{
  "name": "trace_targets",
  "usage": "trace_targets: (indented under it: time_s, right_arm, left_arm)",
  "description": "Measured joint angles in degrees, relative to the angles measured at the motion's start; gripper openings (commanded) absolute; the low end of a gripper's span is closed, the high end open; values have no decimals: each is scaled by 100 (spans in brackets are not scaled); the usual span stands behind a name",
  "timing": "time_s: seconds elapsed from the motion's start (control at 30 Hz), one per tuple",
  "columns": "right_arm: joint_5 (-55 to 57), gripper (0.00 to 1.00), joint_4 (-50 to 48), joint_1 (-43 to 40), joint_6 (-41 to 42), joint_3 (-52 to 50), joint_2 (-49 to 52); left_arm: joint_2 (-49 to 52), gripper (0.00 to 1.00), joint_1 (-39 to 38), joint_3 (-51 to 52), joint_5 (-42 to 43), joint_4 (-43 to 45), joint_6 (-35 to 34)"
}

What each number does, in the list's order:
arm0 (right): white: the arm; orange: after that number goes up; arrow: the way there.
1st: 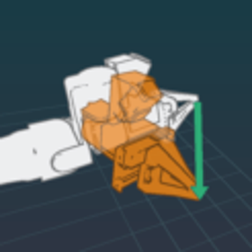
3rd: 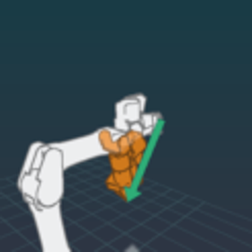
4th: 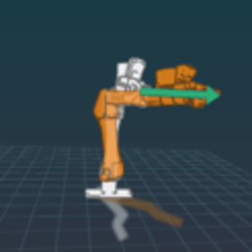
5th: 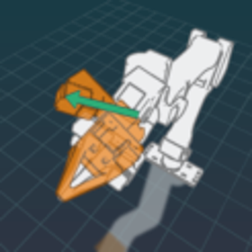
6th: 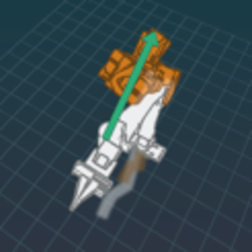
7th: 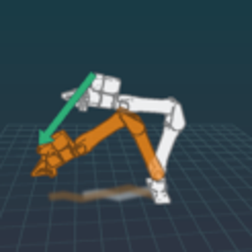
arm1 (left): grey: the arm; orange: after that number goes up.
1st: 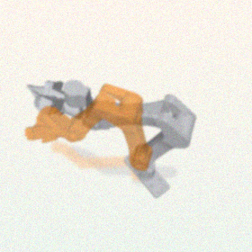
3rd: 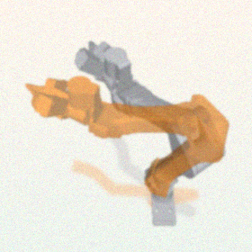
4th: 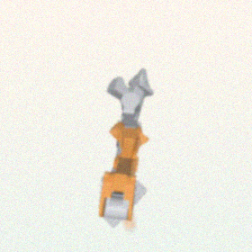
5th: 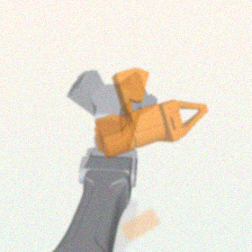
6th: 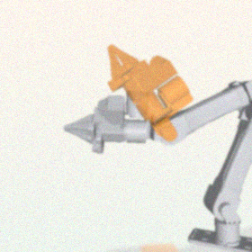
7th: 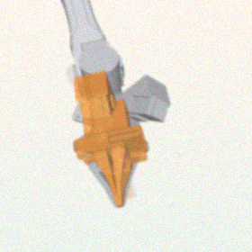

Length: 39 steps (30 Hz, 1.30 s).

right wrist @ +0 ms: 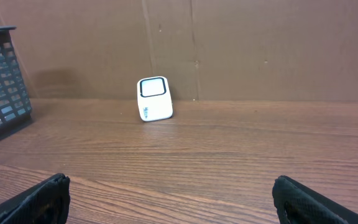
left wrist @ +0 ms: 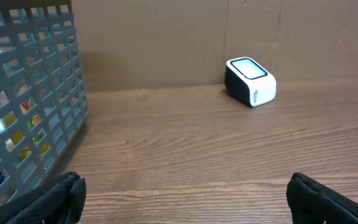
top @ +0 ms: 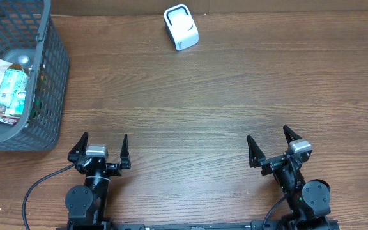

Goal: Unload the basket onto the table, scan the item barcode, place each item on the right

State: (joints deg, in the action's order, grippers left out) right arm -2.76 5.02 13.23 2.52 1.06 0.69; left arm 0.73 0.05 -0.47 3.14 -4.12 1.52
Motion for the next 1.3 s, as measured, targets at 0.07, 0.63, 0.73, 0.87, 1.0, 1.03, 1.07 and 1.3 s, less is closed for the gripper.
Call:
trace_targets:
  time_s: [0.07,0.63,0.73,0.87,1.0,1.03,1.07,1.3]
  right_arm:
    - [-2,100,0,-2,0,0,0]
    - [0,100,-2,0,-2,0,0]
    - [0,100,0,-2,-2,0,0]
    - [0,100,0,-2,2,0,0]
    - [0,100,-2,-2,2,0,0]
    - [0,100,-2,-2,0,0,0]
    - [-2,100,0,0,0,0,0]
    - [0,100,0,0,2,0,-2]
  left_arm:
    - [0,100,0,0,0,0,0]
    - [0,100,0,0,0,0,0]
    - [0,100,0,0,0,0,0]
    - [0,100,0,0,0,0,0]
    - [0,100,0,0,0,0,0]
    - [0,100,0,0,0,0,0]
    - [0,100,0,0,0,0,0]
    - [0,100,0,0,0,0,0]
